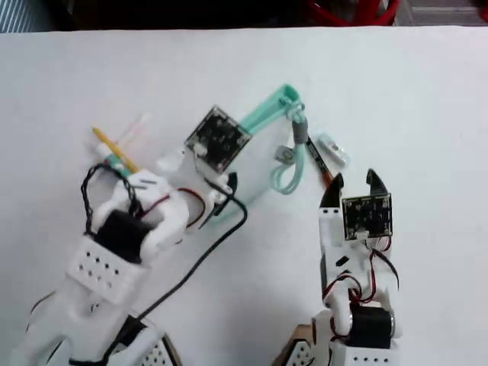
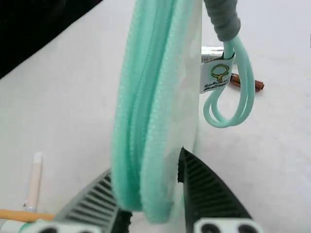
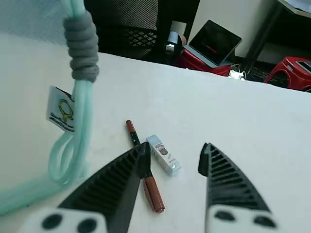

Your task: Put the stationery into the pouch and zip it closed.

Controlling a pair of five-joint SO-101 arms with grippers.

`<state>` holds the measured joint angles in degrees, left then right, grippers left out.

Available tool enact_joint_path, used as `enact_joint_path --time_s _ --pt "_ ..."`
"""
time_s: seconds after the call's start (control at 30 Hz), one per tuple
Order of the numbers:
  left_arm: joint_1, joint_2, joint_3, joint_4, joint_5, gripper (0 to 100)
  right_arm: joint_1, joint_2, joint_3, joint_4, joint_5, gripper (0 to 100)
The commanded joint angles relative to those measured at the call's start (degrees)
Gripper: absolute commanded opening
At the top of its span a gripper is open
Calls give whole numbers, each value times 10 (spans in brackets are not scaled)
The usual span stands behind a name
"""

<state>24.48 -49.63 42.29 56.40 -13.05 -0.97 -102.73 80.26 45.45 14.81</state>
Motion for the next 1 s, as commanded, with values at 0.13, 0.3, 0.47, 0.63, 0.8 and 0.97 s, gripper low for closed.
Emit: enact_joint_path --time_s 0.13,0.3,0.47,0.63,0.8,0.97 --pt "-4 -168 178 -171 79 136 -76 -1 -114 58 -6 176" --pt "-4 -206 277 -292 115 136 -104 85 -162 31 -5 176" --pt "-1 -206 333 -377 116 136 -108 291 -254 13 -11 176" --pt "-5 -206 361 -439 117 136 -120 417 -397 47 -11 176" --pt "-4 -206 384 -474 117 133 -160 503 -484 74 -6 176" --pt "-6 -206 390 -476 113 78 -182 575 -524 70 -6 177"
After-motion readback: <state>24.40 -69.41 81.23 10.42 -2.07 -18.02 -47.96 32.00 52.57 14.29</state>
